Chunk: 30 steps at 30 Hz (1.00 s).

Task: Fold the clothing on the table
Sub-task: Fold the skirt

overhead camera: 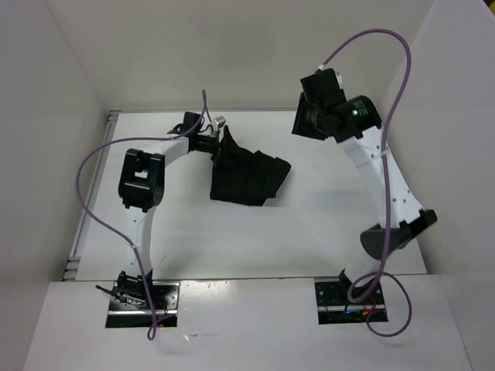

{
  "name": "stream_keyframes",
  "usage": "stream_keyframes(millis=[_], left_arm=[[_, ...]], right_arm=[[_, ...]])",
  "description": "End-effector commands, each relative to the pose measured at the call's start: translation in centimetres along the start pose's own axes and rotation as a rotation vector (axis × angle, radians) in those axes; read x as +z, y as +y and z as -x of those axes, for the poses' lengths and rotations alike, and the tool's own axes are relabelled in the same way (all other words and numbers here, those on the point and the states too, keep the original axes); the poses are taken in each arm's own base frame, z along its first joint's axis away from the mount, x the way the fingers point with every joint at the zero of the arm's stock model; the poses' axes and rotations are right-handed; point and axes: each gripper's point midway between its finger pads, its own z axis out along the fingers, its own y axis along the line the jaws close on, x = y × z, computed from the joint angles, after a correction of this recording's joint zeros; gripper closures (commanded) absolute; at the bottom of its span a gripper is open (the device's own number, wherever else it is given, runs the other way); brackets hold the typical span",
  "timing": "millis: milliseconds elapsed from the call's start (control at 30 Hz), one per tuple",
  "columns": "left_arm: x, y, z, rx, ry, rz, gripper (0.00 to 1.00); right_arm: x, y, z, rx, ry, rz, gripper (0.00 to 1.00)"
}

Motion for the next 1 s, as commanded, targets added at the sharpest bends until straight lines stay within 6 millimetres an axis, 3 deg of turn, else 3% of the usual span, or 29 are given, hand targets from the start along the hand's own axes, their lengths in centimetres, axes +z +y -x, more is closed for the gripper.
stream_keyframes(millis=[0,33,67,100,133,233,267,300,333,367,400,467,500,533,600,767,900,967], left_arm=[[-4.9,-11.4,0.0,0.263,-0.072,-0.099,0.09],[-6.5,-13.6,-0.2,0.325,-0.114,-0.098,0.05],[-6.9,-13.8,-0.5,0.341,-0.139,-0.073,0.05],[-7.6,-12.6,-1.0,0.304,-0.154,-0.039,0.03],[-8.9,-12.9,-0.9,0.343,-0.218,0.016,0.03],[-9.9,-9.3,-3.2,0.300,-0.278,0.155,0.03],[-10.2,-7.6,-3.5,0.285,-0.315,0.228,0.03],[-10.4,-6.3,-4.4,0.271,-0.323,0.268,0.03],[-10.6,-4.4,-6.6,0.243,-0.318,0.307,0.03],[-10.9,-3.1,-7.5,0.240,-0.329,0.344,0.03],[-11.4,-3.2,-8.5,0.251,-0.349,0.357,0.03],[-11.5,-0.8,-10.7,0.204,-0.336,0.400,0.03],[-11.6,-0.9,-11.4,0.187,-0.334,0.400,0.03],[-10.9,-1.1,-12.1,0.191,-0.323,0.388,0.03],[-10.2,0.1,-12.9,0.120,-0.329,0.387,0.03],[-10.8,0.4,-12.7,0.079,-0.364,0.371,0.02],[-10.9,0.4,-12.4,0.087,-0.376,0.376,0.02],[-10.9,-0.9,-11.6,0.125,-0.394,0.367,0.02]], right_arm=[[-2.0,0.1,-0.4,-0.001,-0.054,0.091,0.51],[-2.1,0.3,-1.0,0.002,-0.054,0.118,0.51],[-3.5,0.6,0.0,0.028,-0.125,0.179,0.49],[-2.0,0.3,-2.3,0.032,-0.078,0.177,0.49],[-1.5,0.5,-3.4,0.060,-0.088,0.238,0.49],[-0.6,1.3,-5.6,0.175,-0.086,0.343,0.48],[0.5,0.5,-8.2,0.200,-0.053,0.342,0.48],[0.8,1.0,-8.1,0.281,-0.081,0.375,0.48],[1.1,0.9,-9.2,0.314,-0.071,0.385,0.48],[2.1,-0.4,-11.3,0.341,-0.065,0.342,0.48],[2.1,-0.5,-12.0,0.382,-0.068,0.339,0.49],[2.9,-1.9,-14.0,0.403,-0.073,0.274,0.49],[2.5,-2.4,-14.5,0.411,-0.069,0.272,0.49],[3.4,-3.2,-16.3,0.432,-0.037,0.245,0.49],[3.5,-2.6,-18.1,0.461,0.022,0.293,0.48],[3.2,-2.7,-17.7,0.451,0.000,0.297,0.47],[4.2,-2.4,-17.8,0.410,0.018,0.273,0.44],[5.1,-1.9,-17.9,0.376,0.046,0.257,0.44]])
